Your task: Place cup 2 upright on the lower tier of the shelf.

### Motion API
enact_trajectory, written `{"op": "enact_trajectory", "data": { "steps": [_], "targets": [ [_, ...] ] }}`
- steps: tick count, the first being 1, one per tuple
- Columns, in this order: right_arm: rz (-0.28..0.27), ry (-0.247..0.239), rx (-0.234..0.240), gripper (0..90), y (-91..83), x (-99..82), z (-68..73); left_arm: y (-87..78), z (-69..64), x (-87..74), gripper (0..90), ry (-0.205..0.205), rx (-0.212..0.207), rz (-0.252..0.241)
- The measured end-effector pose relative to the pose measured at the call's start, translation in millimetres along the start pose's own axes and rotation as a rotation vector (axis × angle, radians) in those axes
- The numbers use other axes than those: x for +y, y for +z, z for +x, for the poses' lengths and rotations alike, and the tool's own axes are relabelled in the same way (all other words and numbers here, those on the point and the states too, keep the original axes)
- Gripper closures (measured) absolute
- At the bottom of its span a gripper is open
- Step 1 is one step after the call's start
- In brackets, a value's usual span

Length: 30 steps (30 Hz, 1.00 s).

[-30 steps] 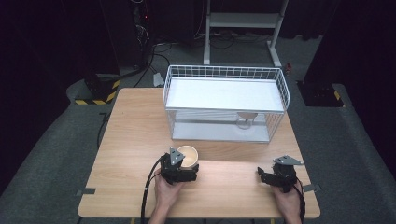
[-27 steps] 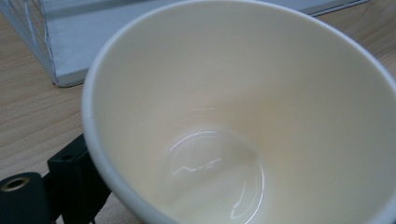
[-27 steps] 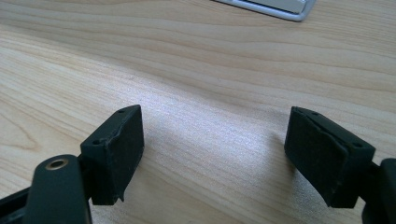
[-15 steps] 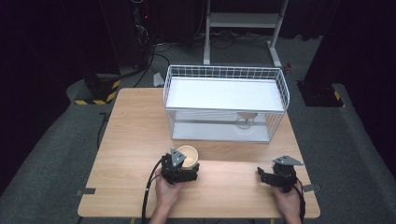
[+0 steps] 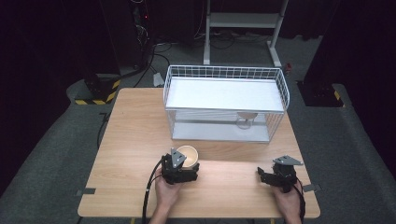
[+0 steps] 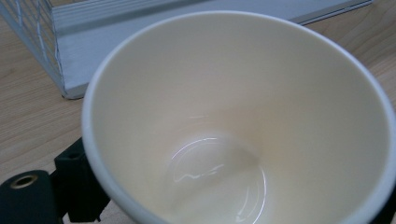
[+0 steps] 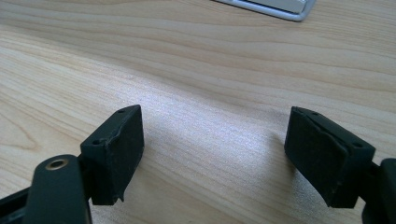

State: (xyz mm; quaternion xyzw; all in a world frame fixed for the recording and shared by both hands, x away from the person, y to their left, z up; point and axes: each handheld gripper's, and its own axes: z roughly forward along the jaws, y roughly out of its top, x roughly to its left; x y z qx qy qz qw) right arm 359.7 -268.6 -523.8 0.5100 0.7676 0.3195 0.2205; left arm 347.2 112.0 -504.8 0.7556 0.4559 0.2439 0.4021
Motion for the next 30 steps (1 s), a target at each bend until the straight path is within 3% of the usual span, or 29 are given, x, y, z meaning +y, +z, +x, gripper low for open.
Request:
{"op": "enact_trajectory", "data": {
  "steps": [12,23,30],
  "targets": [
    [-0.001,-0.003,0.0,20.0,0.0,0.0,-0.2,-3.1,2.1,2.9,8.7,-0.014,-0.015,0.002],
    [-0.001,-0.003,0.0,20.0,0.1,0.1,-0.2,-7.6,0.1,12.1,8.8,0.015,-0.027,0.005],
    [0.0,0.0,0.0,20.0,0.0,0.0,0.0,-7.9,2.6,15.4,8.8,-0.002,-0.039,0.007]
  ]
}}
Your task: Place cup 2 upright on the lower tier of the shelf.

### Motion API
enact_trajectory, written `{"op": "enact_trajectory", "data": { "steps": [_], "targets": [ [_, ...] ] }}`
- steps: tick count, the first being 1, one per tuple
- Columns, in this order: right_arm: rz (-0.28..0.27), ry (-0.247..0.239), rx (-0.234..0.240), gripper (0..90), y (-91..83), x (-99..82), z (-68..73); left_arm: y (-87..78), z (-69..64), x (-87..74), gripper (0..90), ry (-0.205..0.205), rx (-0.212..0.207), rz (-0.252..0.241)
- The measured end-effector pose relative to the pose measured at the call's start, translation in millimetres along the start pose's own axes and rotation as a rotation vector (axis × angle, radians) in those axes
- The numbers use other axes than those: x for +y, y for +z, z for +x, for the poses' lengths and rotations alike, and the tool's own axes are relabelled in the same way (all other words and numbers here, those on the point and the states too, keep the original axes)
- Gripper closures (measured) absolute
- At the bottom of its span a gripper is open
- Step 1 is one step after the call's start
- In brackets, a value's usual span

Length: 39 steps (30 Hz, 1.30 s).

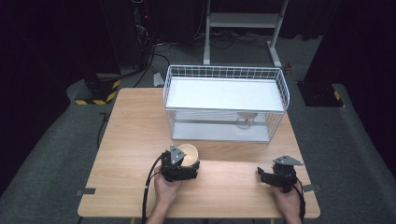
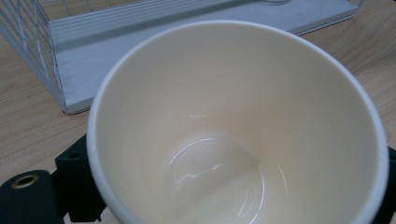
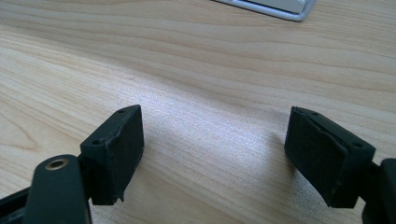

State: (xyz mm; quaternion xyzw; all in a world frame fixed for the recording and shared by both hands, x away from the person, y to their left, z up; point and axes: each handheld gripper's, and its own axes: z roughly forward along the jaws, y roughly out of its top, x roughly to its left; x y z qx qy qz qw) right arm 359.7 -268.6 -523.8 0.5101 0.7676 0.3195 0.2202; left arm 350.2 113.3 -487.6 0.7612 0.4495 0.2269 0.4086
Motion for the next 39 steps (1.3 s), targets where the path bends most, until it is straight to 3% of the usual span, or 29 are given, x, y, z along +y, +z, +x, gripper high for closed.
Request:
{"op": "enact_trajectory", "data": {
  "steps": [17,27,35,39],
  "targets": [
    [0.0,0.0,0.001,20.0,-0.1,0.0,0.0,5.9,-0.6,17.1,8.9,0.036,-0.014,0.017],
    [-0.002,0.0,0.0,19.9,0.1,-0.1,0.1,11.0,1.8,30.4,8.9,0.027,-0.038,0.011],
    [-0.002,0.0,-0.001,19.9,0.1,-0.1,0.0,17.5,1.7,41.9,8.9,0.044,-0.039,0.008],
    [-0.002,0.0,-0.001,19.9,0.1,-0.1,0.0,21.7,3.4,48.0,8.9,0.024,-0.039,0.003]
  ]
}}
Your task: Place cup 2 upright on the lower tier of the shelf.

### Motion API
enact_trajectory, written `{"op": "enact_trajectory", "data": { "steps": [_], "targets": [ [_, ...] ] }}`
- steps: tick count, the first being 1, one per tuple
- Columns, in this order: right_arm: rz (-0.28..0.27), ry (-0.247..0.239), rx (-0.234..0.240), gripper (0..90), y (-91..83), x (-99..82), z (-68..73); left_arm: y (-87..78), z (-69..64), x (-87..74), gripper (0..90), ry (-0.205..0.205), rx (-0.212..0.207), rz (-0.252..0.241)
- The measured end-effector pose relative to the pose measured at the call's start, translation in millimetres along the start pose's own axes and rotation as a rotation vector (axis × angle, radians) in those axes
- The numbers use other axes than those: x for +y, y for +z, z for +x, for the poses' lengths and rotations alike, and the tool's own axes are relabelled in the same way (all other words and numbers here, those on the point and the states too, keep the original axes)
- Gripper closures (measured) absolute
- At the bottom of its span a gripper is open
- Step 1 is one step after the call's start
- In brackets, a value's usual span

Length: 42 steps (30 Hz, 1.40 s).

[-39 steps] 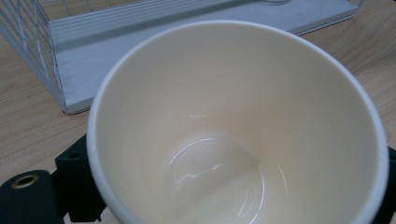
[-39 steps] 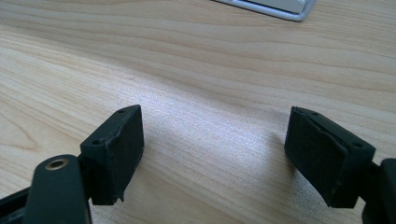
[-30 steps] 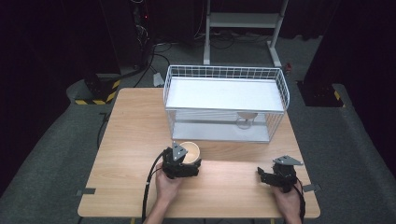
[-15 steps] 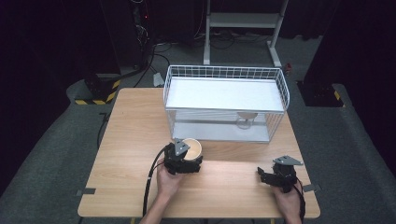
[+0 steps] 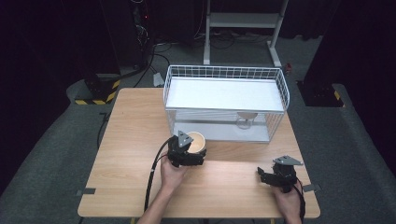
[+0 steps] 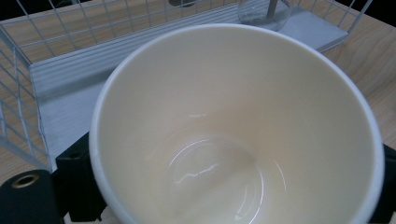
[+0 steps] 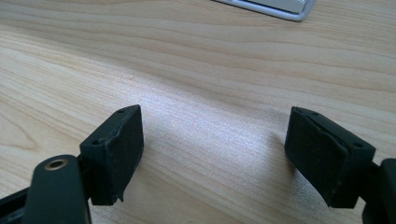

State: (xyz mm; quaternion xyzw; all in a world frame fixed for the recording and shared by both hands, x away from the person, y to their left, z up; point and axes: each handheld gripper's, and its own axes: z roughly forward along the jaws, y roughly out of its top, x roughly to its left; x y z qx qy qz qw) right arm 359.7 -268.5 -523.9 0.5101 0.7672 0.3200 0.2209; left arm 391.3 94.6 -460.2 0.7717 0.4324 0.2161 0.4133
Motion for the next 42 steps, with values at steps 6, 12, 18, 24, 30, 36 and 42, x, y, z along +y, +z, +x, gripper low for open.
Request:
{"op": "enact_trajectory", "data": {
  "steps": [6,12,18,24,30,36,42],
  "targets": [
    [0.0,0.0,0.0,19.8,0.0,0.0,0.0,7.3,2.4,7.2,8.9,-0.003,0.007,-0.001],
    [0.0,0.0,-0.001,19.8,0.0,0.0,0.0,17.2,5.3,13.6,8.9,-0.01,0.032,0.004],
    [0.0,0.0,-0.001,19.8,0.0,0.0,0.0,28.3,7.4,17.1,8.9,-0.02,0.045,0.01],
    [0.0,0.0,-0.001,19.8,0.0,0.0,0.0,38.0,9.0,19.8,9.0,-0.016,0.065,0.021],
    [0.0,0.0,-0.001,19.8,0.0,0.0,0.0,46.5,11.8,23.6,9.0,-0.024,0.08,0.026],
    [0.0,0.0,-0.001,19.8,0.0,0.0,0.0,55.0,16.1,22.0,9.0,-0.043,0.094,0.037],
    [0.0,0.0,-0.001,19.8,0.0,0.0,0.0,61.1,19.9,24.4,9.0,-0.05,0.106,0.05]
  ]
}}
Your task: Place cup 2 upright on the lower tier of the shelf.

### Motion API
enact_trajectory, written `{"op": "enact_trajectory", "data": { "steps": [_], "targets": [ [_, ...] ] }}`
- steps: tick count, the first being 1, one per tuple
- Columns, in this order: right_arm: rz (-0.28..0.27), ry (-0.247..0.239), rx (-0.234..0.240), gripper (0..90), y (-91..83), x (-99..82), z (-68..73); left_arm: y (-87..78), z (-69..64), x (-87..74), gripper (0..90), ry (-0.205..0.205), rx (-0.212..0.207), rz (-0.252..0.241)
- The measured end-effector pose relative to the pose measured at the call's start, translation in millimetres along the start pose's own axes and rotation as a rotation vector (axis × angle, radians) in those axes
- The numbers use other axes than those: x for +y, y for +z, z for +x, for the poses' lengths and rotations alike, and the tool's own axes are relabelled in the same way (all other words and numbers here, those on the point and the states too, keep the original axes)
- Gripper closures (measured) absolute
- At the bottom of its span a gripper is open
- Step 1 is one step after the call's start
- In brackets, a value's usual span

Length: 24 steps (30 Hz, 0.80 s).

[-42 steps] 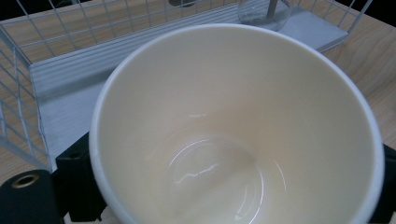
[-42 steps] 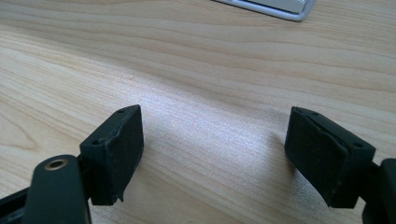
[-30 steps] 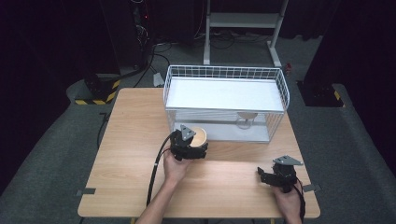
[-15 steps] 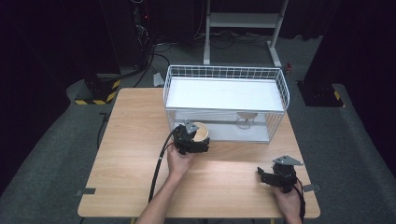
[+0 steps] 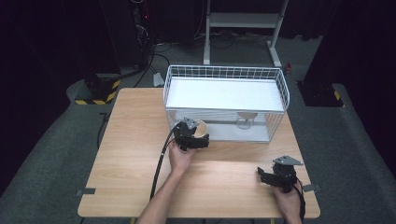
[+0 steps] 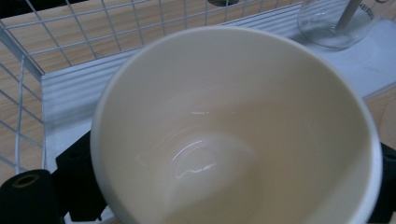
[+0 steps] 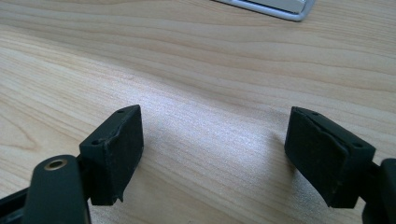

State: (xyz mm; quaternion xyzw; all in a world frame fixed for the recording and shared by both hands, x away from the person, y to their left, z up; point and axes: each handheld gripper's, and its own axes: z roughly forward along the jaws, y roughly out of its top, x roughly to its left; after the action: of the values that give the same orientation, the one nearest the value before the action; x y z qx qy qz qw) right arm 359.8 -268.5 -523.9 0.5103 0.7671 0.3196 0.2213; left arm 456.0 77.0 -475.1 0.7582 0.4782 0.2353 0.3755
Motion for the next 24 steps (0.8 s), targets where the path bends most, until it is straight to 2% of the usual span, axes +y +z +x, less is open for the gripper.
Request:
{"op": "enact_trajectory", "data": {
  "steps": [2,10,16,17,24],
  "targets": [
    [0.0,0.0,0.0,19.8,0.0,0.0,0.0,1.7,0.9,1.9,9.0,0.014,0.009,0.002],
    [0.002,0.0,0.0,19.7,-0.1,0.1,0.0,5.5,0.7,2.5,9.0,-0.008,0.001,-0.011],
    [0.002,0.0,0.001,19.8,-0.1,0.1,0.0,8.6,1.6,3.7,9.0,-0.002,0.003,-0.014],
    [0.002,0.0,0.0,19.7,-0.1,0.1,0.0,9.1,2.4,4.3,9.0,0.011,0.009,-0.013],
    [0.002,0.0,0.0,19.8,-0.1,0.1,0.0,14.7,3.6,4.2,8.9,0.007,0.018,-0.041]
  ]
}}
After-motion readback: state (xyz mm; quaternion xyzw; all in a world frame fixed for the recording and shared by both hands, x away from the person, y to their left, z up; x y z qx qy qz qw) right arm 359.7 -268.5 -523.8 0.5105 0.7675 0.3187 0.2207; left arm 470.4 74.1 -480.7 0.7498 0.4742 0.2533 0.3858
